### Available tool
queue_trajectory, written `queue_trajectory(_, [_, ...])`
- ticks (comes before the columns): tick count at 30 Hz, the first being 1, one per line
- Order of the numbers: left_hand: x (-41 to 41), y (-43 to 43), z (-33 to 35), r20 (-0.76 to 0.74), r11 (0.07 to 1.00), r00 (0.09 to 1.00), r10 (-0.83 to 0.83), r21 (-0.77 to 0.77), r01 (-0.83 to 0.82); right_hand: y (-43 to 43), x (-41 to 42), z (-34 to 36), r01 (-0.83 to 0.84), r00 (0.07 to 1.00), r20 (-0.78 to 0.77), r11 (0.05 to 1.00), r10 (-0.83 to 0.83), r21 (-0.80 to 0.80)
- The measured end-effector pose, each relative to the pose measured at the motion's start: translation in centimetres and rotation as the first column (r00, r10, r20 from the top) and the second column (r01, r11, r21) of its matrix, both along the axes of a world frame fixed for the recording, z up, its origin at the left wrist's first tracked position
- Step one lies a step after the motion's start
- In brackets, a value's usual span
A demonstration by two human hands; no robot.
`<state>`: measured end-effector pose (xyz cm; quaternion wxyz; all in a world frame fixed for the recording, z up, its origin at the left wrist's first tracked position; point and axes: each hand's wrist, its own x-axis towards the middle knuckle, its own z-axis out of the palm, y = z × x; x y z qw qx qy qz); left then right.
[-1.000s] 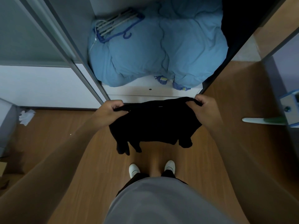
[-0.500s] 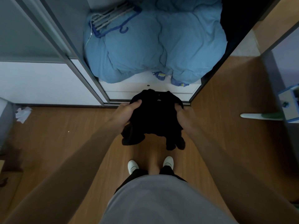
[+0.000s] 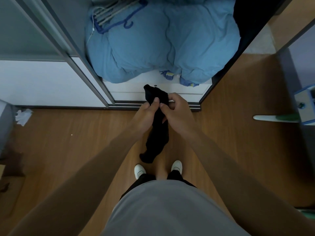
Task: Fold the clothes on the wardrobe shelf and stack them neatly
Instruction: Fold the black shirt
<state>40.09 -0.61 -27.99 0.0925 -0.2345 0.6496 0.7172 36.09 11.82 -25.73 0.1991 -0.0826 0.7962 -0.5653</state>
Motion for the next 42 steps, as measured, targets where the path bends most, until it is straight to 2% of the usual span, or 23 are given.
queue_trajectory(6, [-0.2,-0.2,0.4,-0.01,0.995,1.0,0.0,0.098,0.001,0.7,0.4,0.2,-0.124,0.992,0.016,0.991,0.125,-0.041])
queue_trajectory(10, [0.2,-0.8,0.4,-0.084,0.993,0.991,-0.102,0.059,0.107,1.3,-0.1,0.4,-0.209,0.975,0.072,0.977,0.211,-0.042])
queue_trajectory(13, [0.6,-1.2,0.5,-0.087,0.983,0.989,-0.121,0.126,0.132,2.0,-1.0,1.0,-0.221,0.963,0.148,0.974,0.227,-0.058])
queue_trajectory(15, [0.7,-1.2,0.8,-0.058,0.98,0.992,-0.114,0.156,0.122,2.3,-1.4,1.5,-0.199,0.974,0.101,0.979,0.202,-0.037])
queue_trajectory(17, [0.5,-1.2,1.3,-0.027,0.988,0.991,-0.13,0.079,0.132,2.5,-1.9,2.0,-0.189,0.98,-0.053,0.98,0.193,0.065])
queue_trajectory(19, [0.2,-1.6,2.1,-0.011,0.978,0.979,-0.202,-0.053,0.201,2.8,-2.7,2.5,-0.246,0.955,-0.138,0.961,0.262,0.127])
queue_trajectory(22, [0.0,-2.5,3.8,-0.021,0.909,0.926,-0.378,-0.198,0.366,2.9,-3.9,3.4,-0.45,0.812,-0.282,0.856,0.51,0.254])
queue_trajectory(24, [-0.3,-3.2,4.6,-0.038,0.861,0.887,-0.46,-0.263,0.436,2.3,-4.4,3.7,-0.53,0.717,-0.3,0.772,0.629,0.352])
queue_trajectory(26, [-0.3,-3.8,5.3,-0.052,0.832,0.872,-0.486,-0.334,0.444,1.5,-4.7,3.8,-0.58,0.678,-0.259,0.717,0.688,0.387])
queue_trajectory(28, [-0.1,-4.1,5.6,-0.083,0.817,0.869,-0.487,-0.393,0.421,0.9,-4.8,3.8,-0.581,0.689,-0.221,0.709,0.69,0.401])
queue_trajectory(32, [0.6,-5.2,5.2,-0.209,0.816,0.871,-0.444,-0.497,0.297,-0.1,-4.7,3.7,-0.452,0.781,-0.255,0.798,0.57,0.399])
queue_trajectory(35, [1.5,-6.4,3.9,-0.317,0.825,0.885,-0.341,-0.553,0.119,-1.0,-4.1,4.3,-0.421,0.815,-0.287,0.854,0.504,0.305])
queue_trajectory(39, [2.8,-7.4,2.0,-0.418,0.874,0.882,-0.218,-0.485,-0.013,-2.0,-3.4,5.3,-0.384,0.889,-0.215,0.914,0.404,0.129])
queue_trajectory(42, [3.4,-7.5,0.9,-0.425,0.819,0.88,-0.211,-0.569,-0.079,-2.4,-3.4,6.3,-0.361,0.905,-0.206,0.928,0.372,0.093])
